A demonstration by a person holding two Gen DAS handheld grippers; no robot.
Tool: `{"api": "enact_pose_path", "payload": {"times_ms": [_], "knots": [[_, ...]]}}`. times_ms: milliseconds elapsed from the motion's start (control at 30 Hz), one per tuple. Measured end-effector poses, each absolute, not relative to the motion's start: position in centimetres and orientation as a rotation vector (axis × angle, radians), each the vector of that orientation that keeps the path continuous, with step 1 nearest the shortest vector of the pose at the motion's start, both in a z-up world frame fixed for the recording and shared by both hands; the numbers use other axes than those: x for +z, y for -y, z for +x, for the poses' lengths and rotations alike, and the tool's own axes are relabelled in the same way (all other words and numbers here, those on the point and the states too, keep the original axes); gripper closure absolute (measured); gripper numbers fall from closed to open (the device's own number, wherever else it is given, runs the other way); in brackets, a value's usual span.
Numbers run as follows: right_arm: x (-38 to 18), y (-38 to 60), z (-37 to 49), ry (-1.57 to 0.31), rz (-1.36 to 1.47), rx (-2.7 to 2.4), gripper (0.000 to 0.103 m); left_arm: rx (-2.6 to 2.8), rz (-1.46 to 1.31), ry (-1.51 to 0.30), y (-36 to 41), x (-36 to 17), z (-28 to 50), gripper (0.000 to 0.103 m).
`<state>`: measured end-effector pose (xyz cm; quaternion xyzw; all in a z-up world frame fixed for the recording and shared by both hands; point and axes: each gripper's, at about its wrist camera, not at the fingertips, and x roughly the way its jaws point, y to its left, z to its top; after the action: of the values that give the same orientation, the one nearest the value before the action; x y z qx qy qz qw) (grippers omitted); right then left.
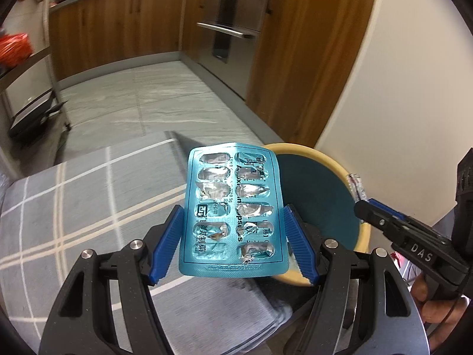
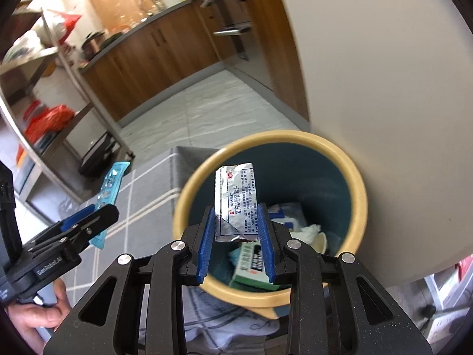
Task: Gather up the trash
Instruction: 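Carry the blister pack and wrapper over the bin with both grippers, then open both grippers to drop the blister pack and wrapper into the bin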
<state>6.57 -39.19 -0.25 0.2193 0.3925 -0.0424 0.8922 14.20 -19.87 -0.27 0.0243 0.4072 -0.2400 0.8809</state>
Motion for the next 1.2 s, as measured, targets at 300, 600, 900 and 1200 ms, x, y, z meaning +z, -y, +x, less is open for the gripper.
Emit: {"api": "enact_pose_path", "payload": {"times_ms": [300,600,900,1200], "knots": [[-2.8,40.9,6.8,-0.857,0.494,-0.141,0.072,-0.588,0.118,-0.919,26.1,-3.7,16.4,0.036],[-4.5,42.0,7.4,-0.9,0.513,-0.164,0.071,-0.614,0.153,-0.98,28.2,-7.2,17.8,0.035],[-5.6,42.2,8.0,-0.929,0.533,-0.157,0.061,-0.611,0.151,-0.99,27.8,-8.1,18.0,0.025],[-3.4,41.3,7.0,-0.88,0.487,-0.16,0.056,-0.592,0.116,-0.946,25.1,-6.0,16.7,0.017]]}}
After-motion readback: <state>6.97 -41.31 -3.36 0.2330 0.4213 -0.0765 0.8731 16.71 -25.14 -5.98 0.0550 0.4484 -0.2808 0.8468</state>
